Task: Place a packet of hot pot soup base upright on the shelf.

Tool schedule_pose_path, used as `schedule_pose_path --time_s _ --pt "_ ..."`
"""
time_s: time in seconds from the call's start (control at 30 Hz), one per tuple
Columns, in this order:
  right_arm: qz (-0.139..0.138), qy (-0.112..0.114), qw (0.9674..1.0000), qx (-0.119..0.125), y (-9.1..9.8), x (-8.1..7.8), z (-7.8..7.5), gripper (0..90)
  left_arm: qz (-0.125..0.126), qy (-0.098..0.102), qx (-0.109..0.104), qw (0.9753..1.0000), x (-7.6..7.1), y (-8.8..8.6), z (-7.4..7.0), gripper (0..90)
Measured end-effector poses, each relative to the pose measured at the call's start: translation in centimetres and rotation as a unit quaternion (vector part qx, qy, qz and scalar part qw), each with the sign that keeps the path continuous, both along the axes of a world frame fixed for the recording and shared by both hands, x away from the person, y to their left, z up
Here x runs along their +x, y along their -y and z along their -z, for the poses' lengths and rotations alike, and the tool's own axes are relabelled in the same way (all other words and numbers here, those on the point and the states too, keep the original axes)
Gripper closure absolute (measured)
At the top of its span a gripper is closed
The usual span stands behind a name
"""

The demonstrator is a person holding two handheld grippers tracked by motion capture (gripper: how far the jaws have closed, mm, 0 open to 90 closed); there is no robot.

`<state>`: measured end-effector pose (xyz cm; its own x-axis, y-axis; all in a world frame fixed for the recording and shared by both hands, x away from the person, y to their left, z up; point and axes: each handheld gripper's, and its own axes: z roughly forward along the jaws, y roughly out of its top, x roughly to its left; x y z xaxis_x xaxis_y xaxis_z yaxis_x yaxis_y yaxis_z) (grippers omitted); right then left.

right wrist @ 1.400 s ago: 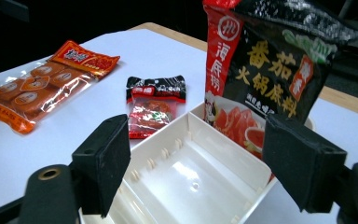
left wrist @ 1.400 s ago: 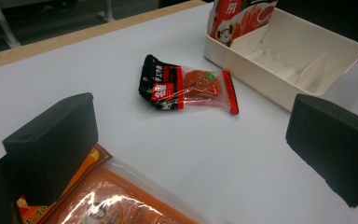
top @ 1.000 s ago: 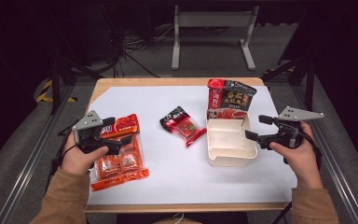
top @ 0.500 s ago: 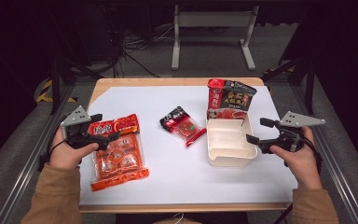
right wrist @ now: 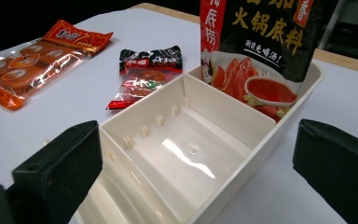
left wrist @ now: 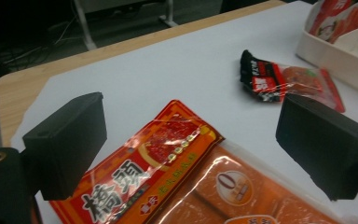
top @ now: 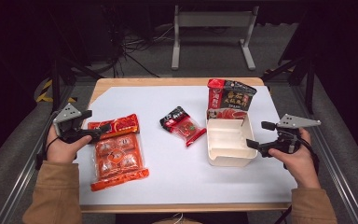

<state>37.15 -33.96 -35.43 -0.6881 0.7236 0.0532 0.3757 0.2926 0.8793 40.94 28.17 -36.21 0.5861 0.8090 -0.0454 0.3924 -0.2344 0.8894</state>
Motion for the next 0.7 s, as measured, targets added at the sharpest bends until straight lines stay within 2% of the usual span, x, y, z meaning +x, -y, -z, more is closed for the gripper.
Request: schedule_pose_path --time_s 0.17,0.3,0.47,0.57,0.7 --pt "0.01 0.007 0.9996 -0.025 0.2 -0.2 0.2 8.8 -0.015 -0.013 -0.008 0.9998 0.6 -1.0 1.0 7.2" --pt "-0.005 -0.002 0.9998 -0.022 0.5 -0.2 0.5 13.5 -0.021 -0.024 -0.021 0.9993 1.1 -1.8 1.6 7.6" --pt "0.0 -0.001 0.9999 -0.013 0.9 0.1 0.9 15.8 -0.037 -0.033 -0.022 0.9985 1.7 -2.5 2.6 9.0" --pt "0.002 0.006 0.9999 -0.012 1.2 0.2 0.9 16.7 -0.045 -0.043 -0.027 0.9977 2.1 -2.8 3.5 14.5" --pt "-0.01 0.004 0.9998 -0.013 1.3 0.2 1.0 25.2 -0.059 -0.052 -0.021 0.9967 2.5 -3.2 4.4 15.9"
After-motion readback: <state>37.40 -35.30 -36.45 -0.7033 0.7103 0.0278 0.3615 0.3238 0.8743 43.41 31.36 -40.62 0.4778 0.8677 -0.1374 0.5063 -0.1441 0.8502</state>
